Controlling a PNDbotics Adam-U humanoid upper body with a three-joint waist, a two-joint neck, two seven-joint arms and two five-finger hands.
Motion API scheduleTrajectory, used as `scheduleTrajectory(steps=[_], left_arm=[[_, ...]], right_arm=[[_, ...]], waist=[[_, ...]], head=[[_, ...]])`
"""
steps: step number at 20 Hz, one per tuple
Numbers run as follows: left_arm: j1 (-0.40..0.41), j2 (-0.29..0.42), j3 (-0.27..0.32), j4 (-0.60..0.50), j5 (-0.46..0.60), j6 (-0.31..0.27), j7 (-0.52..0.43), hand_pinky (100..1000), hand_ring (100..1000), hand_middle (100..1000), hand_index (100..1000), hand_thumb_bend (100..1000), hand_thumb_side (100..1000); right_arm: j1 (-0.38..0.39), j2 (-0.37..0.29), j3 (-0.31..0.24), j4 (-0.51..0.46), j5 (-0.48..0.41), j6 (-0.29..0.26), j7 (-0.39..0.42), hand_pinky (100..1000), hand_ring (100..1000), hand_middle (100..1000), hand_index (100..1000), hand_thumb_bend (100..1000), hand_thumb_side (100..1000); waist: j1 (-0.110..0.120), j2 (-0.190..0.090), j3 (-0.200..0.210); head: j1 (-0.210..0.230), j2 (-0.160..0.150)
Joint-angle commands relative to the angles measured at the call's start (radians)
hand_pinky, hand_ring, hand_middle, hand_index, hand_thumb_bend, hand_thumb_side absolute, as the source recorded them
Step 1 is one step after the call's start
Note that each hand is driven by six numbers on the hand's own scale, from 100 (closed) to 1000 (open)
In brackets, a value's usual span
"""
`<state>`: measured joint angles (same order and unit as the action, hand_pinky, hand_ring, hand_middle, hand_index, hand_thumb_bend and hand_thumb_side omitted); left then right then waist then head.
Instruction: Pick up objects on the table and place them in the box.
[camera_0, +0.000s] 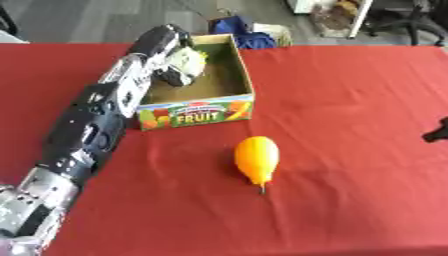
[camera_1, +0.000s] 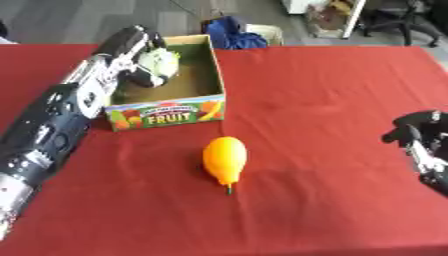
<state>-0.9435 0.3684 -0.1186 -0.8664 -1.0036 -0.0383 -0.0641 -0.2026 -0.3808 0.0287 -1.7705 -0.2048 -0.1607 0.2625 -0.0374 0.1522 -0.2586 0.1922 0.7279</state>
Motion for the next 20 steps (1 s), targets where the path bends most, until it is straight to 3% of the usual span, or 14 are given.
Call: scheduleTrajectory(steps=[1,3,6,8,11,15,20], left_arm=[[-0.019,0.028,0.025,-0.035,-0.001,-0.008,0.01,701,718,731,793,914,434],[-0.007,0.037,0.031,-0.074,0.034,-0.016,0.026,715,725,737,797,947,479],[0.028,0.056,0.038,-0.176,0.16,-0.024,0.047,714,712,721,784,948,442],[0.068,0.075,0.037,-0.286,0.301,-0.022,0.056,710,698,702,769,763,389],[0.143,0.112,0.023,-0.465,0.522,-0.007,0.041,707,688,686,756,632,376],[0.269,0.152,0.029,-0.691,0.754,0.039,0.035,695,671,667,742,573,355],[0.436,0.17,0.061,-0.895,0.916,0.087,0.051,683,652,647,728,538,366]], right_arm=[[-0.011,-0.013,-0.009,-0.014,-0.006,-0.003,0.002,654,556,487,639,100,305],[-0.011,-0.015,-0.01,-0.013,-0.005,-0.003,0.003,655,558,488,641,100,305],[-0.025,-0.026,-0.007,-0.013,-0.003,-0.006,0.012,657,560,491,643,100,297],[-0.047,-0.048,0.001,-0.008,-0.002,-0.011,0.022,658,560,491,644,100,285],[-0.092,-0.085,0.025,0.009,0.0,-0.027,0.041,659,561,492,647,100,263],[-0.181,-0.116,0.074,0.051,0.002,-0.052,0.075,659,561,493,659,100,242],[-0.295,-0.12,0.136,0.122,0.033,-0.099,0.128,661,566,502,681,100,200]], waist=[[0.001,-0.014,0.004],[0.001,-0.015,0.01],[0.0,-0.016,0.019],[0.0,-0.018,0.031],[0.003,-0.02,0.05],[0.006,-0.025,0.082],[0.01,-0.026,0.114]], head=[[-0.003,-0.011],[-0.007,-0.009],[-0.013,-0.007],[-0.021,-0.003],[-0.029,0.001],[-0.051,0.006],[-0.078,0.011]])
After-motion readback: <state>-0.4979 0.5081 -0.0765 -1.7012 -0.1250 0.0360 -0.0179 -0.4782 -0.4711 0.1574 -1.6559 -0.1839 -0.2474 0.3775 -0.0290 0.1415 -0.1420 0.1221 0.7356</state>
